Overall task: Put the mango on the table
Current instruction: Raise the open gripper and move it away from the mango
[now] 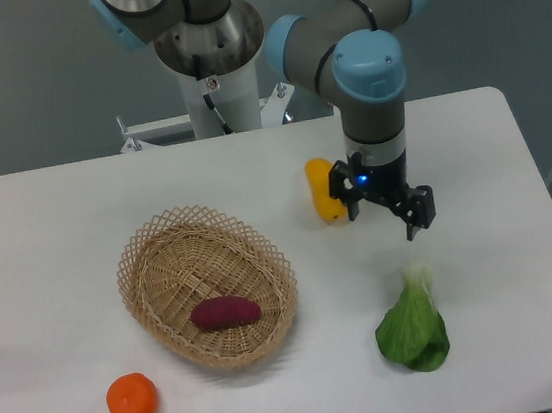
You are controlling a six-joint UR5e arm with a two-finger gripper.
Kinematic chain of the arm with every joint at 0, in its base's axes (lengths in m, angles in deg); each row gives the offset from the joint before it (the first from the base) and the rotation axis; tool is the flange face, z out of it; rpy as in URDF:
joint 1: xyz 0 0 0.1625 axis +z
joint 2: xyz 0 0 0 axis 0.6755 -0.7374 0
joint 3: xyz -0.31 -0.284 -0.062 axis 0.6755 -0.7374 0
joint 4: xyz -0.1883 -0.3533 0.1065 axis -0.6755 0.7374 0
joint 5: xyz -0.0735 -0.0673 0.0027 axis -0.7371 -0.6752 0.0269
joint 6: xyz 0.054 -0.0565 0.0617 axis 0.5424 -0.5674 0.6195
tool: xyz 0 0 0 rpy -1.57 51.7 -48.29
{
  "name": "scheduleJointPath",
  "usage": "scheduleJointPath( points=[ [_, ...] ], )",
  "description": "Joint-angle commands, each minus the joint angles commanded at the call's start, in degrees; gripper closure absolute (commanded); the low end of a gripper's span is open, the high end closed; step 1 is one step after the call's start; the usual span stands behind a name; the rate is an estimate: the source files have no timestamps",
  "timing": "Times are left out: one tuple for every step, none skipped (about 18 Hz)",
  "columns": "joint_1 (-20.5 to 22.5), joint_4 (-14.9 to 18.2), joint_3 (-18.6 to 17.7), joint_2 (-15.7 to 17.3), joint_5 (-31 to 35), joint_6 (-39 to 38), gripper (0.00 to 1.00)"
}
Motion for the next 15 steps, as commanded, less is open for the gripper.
scheduleJointPath(
  points=[
    [0.1, 1.1, 0.5, -0.1, 0.0, 0.0, 0.00],
    [0.1, 1.4, 0.9, -0.2, 0.0, 0.0, 0.00],
    [0.2, 1.5, 1.1, -0.4, -0.3, -0.1, 0.00],
    [0.3, 1.9, 1.4, -0.5, -0.4, -0.2, 0.00],
    [0.8, 2.5, 1.6, -0.5, -0.8, -0.3, 0.00],
    [1.8, 4.0, 2.2, -0.6, -1.7, -0.3, 0.00],
    [2.4, 7.0, 3.4, -0.6, -2.9, -0.3, 0.00],
    [2.6, 10.3, 5.3, -0.8, -3.7, -0.3, 0.00],
    [2.7, 12.8, 7.0, -1.2, -3.9, -0.3, 0.00],
    [2.8, 14.5, 8.4, -1.8, -3.9, -0.3, 0.00],
    [2.8, 15.3, 9.1, -2.0, -3.9, -0.3, 0.00],
    [2.8, 15.4, 9.2, -2.0, -4.0, -0.2, 0.00],
    [2.9, 15.4, 9.2, -2.0, -4.3, -0.2, 0.00],
    [2.9, 15.4, 9.2, -2.0, -4.6, -0.2, 0.00],
    [2.9, 15.4, 9.2, -2.0, -4.6, -0.2, 0.00]
  ],
)
